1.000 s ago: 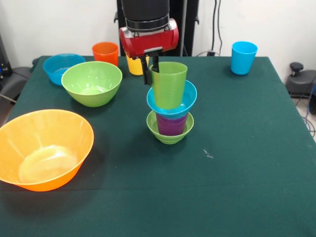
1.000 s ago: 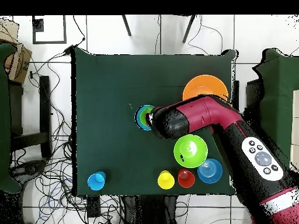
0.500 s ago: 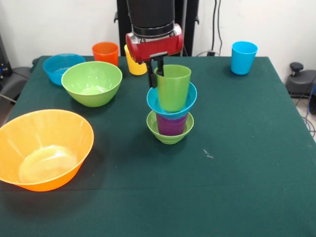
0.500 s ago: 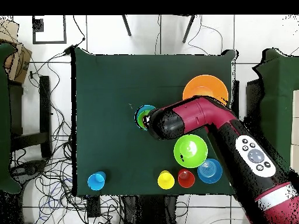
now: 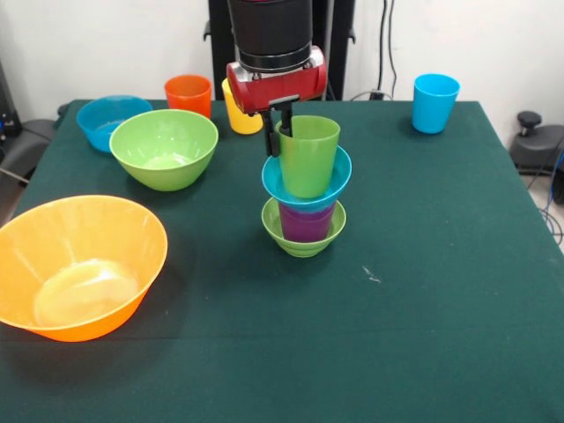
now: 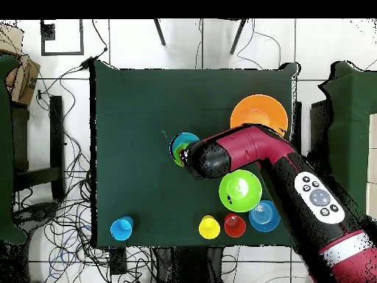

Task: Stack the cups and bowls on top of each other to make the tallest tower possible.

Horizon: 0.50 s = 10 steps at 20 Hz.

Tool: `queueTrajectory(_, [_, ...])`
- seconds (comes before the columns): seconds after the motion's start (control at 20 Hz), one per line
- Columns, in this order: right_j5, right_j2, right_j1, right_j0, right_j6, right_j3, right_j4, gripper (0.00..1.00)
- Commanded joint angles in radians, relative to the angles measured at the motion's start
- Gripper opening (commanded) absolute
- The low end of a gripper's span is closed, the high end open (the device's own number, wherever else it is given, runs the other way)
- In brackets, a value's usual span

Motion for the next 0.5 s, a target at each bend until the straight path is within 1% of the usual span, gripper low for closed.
queueTrajectory(0.05, [0.081, -0.063, 0.044, 0.035, -0.260, 0.003, -0.088, 0.00])
queueTrajectory(0.3, [0.067, -0.068, 0.062, 0.037, -0.257, -0.002, -0.091, 0.00])
queueTrajectory(0.5, [0.046, -0.065, 0.063, 0.037, -0.247, 0.000, -0.093, 0.00])
